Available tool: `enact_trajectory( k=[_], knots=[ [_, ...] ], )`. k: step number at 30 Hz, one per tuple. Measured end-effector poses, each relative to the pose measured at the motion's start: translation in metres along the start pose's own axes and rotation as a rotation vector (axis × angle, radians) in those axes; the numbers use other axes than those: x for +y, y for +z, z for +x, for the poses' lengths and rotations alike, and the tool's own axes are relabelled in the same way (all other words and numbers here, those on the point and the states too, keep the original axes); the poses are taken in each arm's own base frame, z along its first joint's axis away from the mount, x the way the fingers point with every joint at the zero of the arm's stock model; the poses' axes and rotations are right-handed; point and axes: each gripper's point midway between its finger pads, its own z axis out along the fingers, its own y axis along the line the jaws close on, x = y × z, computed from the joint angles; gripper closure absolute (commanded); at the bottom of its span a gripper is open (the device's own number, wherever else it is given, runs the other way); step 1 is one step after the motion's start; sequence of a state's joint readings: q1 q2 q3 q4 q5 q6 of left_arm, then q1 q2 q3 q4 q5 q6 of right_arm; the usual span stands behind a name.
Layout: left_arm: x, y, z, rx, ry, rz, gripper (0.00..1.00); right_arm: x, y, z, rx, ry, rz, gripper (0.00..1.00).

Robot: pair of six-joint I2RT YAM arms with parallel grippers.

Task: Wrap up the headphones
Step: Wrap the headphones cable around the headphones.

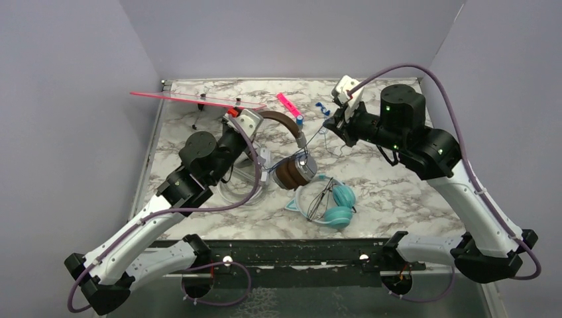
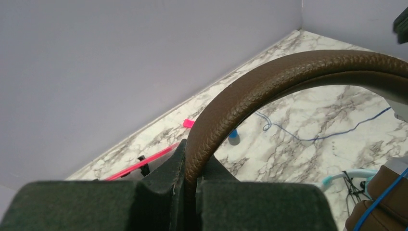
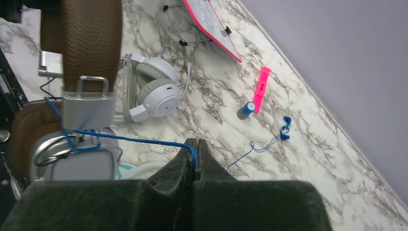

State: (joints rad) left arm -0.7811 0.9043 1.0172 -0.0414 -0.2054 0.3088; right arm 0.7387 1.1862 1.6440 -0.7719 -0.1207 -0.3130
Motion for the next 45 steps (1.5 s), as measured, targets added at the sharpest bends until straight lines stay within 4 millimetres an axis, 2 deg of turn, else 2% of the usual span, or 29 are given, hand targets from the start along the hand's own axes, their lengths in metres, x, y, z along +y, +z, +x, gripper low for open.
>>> enact_trajectory(
  k=[6, 13, 16, 21, 24, 27, 31, 34, 41, 45],
  knots=[
    [0.000, -0.018, -0.012, -0.030, -0.139, 0.003, 1.00, -0.001, 0.014, 0.018, -0.028, 0.026, -0.035, 0.99],
    [-0.014, -0.019, -0.011, -0.012, -0.389, 0.030, 1.00, -0.006, 0.020, 0.029, -0.145, 0.137, -0.209, 0.97],
    [-0.025, -0.014, -0.013, -0.010, -0.523, 0.055, 1.00, -0.001, 0.028, 0.030, -0.227, 0.218, -0.339, 0.93],
    [-0.043, 0.002, -0.026, -0.039, -0.747, 0.108, 1.00, 0.018, 0.053, 0.049, -0.281, 0.430, -0.544, 0.89],
    [-0.048, 0.015, -0.035, -0.069, -0.849, 0.127, 1.00, 0.022, 0.066, 0.058, -0.288, 0.555, -0.605, 0.88],
    [-0.050, 0.027, -0.044, -0.094, -0.924, 0.127, 1.00, 0.025, 0.068, 0.057, -0.307, 0.645, -0.635, 0.89],
    [-0.041, 0.039, -0.061, -0.139, -0.985, 0.097, 1.00, 0.032, 0.064, 0.042, -0.376, 0.685, -0.668, 0.89],
    [-0.027, 0.044, -0.079, -0.196, -1.007, 0.054, 1.00, 0.042, 0.063, 0.034, -0.423, 0.696, -0.696, 0.86],
    [0.010, 0.039, -0.120, -0.332, -1.006, -0.046, 1.00, 0.054, 0.077, 0.030, -0.479, 0.723, -0.705, 0.85],
    [0.032, 0.035, -0.131, -0.384, -0.989, -0.141, 1.00, 0.064, 0.086, 0.031, -0.487, 0.746, -0.727, 0.91]
  ],
)
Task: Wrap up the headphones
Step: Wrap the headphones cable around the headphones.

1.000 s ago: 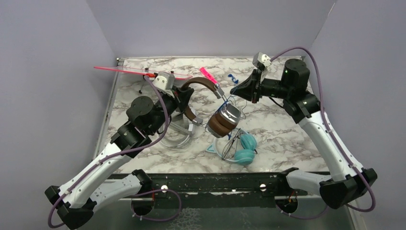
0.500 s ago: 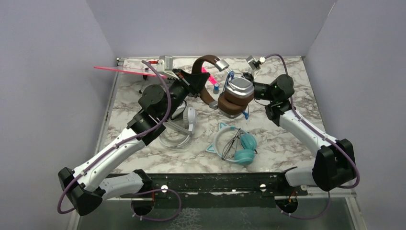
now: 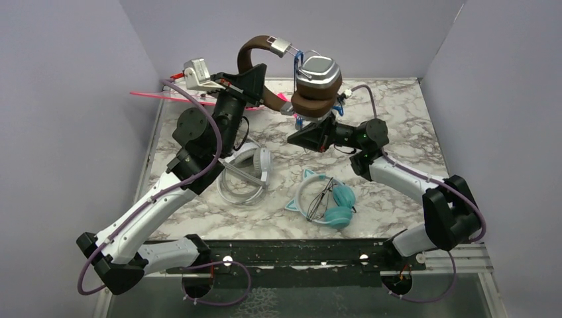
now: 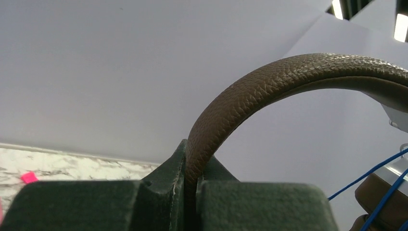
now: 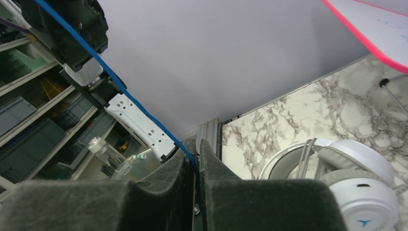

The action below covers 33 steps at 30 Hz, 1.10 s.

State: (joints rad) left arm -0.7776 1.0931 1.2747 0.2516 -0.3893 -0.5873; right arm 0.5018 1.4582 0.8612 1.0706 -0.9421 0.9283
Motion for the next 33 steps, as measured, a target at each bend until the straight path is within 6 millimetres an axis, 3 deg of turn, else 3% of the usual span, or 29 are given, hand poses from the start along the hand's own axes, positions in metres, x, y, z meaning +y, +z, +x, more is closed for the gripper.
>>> enact_trajectory(
  k=[3, 8, 12, 21, 27, 30, 33],
  knots=[
    [0.009, 0.007, -0.015, -0.066, 0.038, -0.066, 1.00, 0.006, 0.006, 0.013, 0.003, 0.030, -0.020, 0.99],
    [0.027, 0.024, -0.029, -0.148, 0.159, -0.193, 1.00, 0.027, 0.015, 0.032, 0.016, 0.061, -0.063, 0.99],
    [0.049, 0.034, -0.027, -0.184, 0.302, -0.297, 1.00, 0.050, 0.007, 0.033, 0.013, 0.048, -0.063, 0.98],
    [0.075, 0.044, -0.032, -0.226, 0.591, -0.438, 1.00, 0.102, -0.007, 0.000, -0.021, -0.048, -0.041, 0.95],
    [0.089, 0.042, -0.017, -0.183, 0.735, -0.458, 1.00, 0.133, 0.000, -0.052, -0.037, -0.156, 0.005, 0.98],
    [0.094, 0.038, 0.000, -0.144, 0.787, -0.452, 1.00, 0.134, 0.009, -0.068, -0.001, -0.167, 0.038, 0.99],
    [0.101, 0.033, 0.013, -0.098, 0.876, -0.451, 1.00, 0.122, 0.018, -0.081, 0.071, -0.160, 0.125, 0.98]
  ],
)
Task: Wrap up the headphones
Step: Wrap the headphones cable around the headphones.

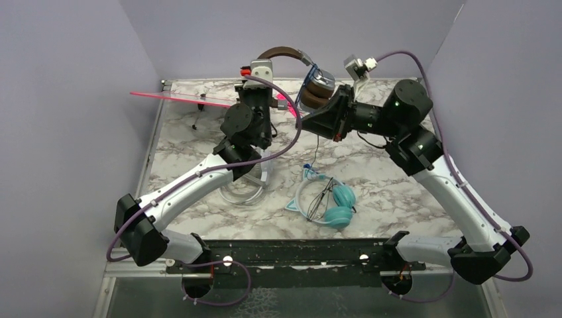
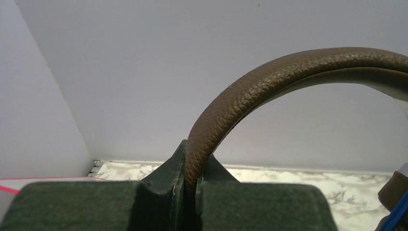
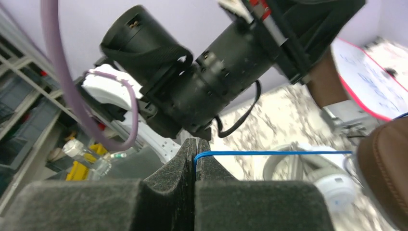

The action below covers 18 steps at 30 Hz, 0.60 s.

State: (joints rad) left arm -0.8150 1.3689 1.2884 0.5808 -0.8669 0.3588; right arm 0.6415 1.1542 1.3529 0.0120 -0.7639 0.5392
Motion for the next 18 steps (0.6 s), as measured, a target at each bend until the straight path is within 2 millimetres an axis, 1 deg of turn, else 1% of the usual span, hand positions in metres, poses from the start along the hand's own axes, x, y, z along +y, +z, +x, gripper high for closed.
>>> enact_trajectory(
  k=[2, 5, 7, 10, 12, 14, 16, 18],
  knots=[
    [0.000, -0.004, 0.011, 0.014, 0.070, 0.011, 1.00, -0.011, 0.001, -0.002, 0.053, -0.001, 0.077, 0.98],
    [0.003, -0.012, 0.026, 0.032, 0.162, 0.035, 1.00, -0.023, -0.006, 0.003, 0.143, 0.007, 0.180, 0.98],
    [0.006, -0.018, 0.028, 0.034, 0.208, 0.059, 1.00, -0.028, -0.012, 0.007, 0.202, 0.006, 0.231, 0.99],
    [0.011, -0.029, 0.024, 0.016, 0.261, 0.128, 1.00, -0.035, -0.022, 0.011, 0.276, -0.036, 0.298, 0.99],
    [0.016, -0.039, 0.016, -0.009, 0.279, 0.185, 1.00, -0.040, -0.033, 0.014, 0.328, -0.095, 0.343, 0.99],
    [0.018, -0.051, 0.007, -0.034, 0.290, 0.265, 1.00, -0.044, -0.044, 0.017, 0.367, -0.150, 0.379, 0.96],
    [0.017, -0.060, -0.003, -0.054, 0.294, 0.335, 1.00, -0.048, -0.055, 0.022, 0.406, -0.217, 0.410, 0.94],
    [0.014, -0.068, -0.008, -0.060, 0.298, 0.405, 1.00, -0.049, -0.061, 0.021, 0.424, -0.277, 0.420, 0.94]
  ],
)
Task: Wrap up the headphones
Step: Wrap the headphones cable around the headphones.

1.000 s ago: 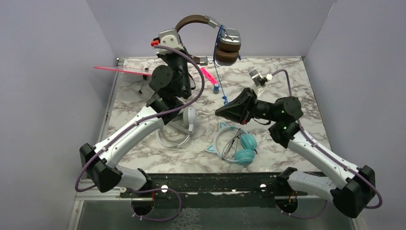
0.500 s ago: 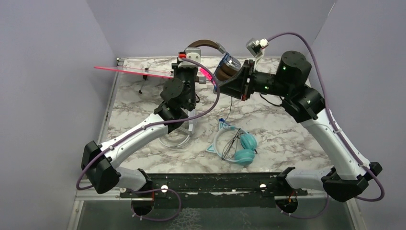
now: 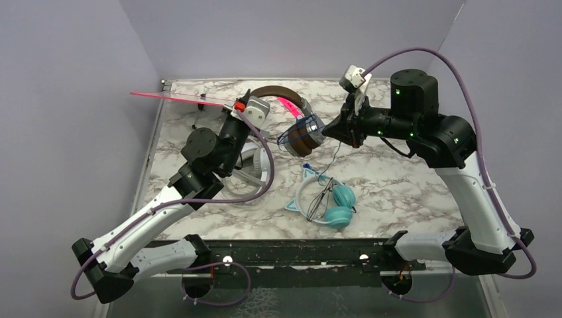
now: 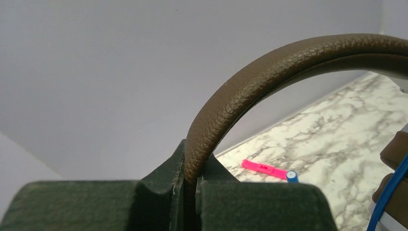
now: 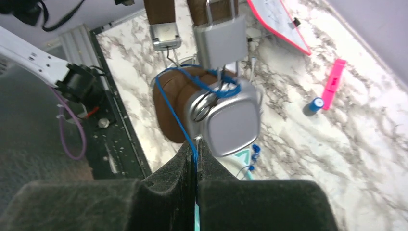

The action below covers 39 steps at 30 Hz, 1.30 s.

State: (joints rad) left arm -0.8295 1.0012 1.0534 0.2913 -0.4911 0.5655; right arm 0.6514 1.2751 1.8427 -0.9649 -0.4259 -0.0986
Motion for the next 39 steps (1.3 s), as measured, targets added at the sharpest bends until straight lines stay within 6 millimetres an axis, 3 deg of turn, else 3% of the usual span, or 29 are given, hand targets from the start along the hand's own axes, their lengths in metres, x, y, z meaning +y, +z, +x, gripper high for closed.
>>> enact_trajectory(
  k=[6, 9, 16, 23, 27, 30, 39],
  knots=[
    [-0.033, -0.010, -0.002, 0.021, 0.018, 0.227, 1.00, -0.012, -0.008, 0.002, -0.001, -0.165, 0.060, 0.97],
    [-0.041, -0.015, -0.003, 0.035, 0.008, 0.288, 1.00, -0.019, -0.006, 0.005, 0.007, -0.207, 0.090, 0.92],
    [-0.036, -0.032, 0.003, 0.074, -0.025, 0.313, 1.00, -0.042, -0.003, 0.010, -0.035, -0.253, 0.212, 0.87],
    [-0.032, -0.046, 0.001, 0.092, -0.118, 0.317, 1.00, -0.047, -0.007, -0.007, -0.194, -0.256, 0.265, 0.86],
    [-0.036, -0.049, -0.003, 0.100, -0.230, 0.325, 1.00, -0.046, 0.015, -0.013, -0.252, -0.232, 0.214, 0.86],
    [-0.037, -0.050, -0.011, 0.103, -0.329, 0.324, 1.00, -0.047, 0.046, -0.003, -0.262, -0.181, 0.131, 0.84],
    [-0.019, -0.044, -0.062, 0.035, -0.649, 0.263, 1.00, -0.060, 0.102, 0.018, -0.319, 0.039, -0.076, 0.85]
  ],
)
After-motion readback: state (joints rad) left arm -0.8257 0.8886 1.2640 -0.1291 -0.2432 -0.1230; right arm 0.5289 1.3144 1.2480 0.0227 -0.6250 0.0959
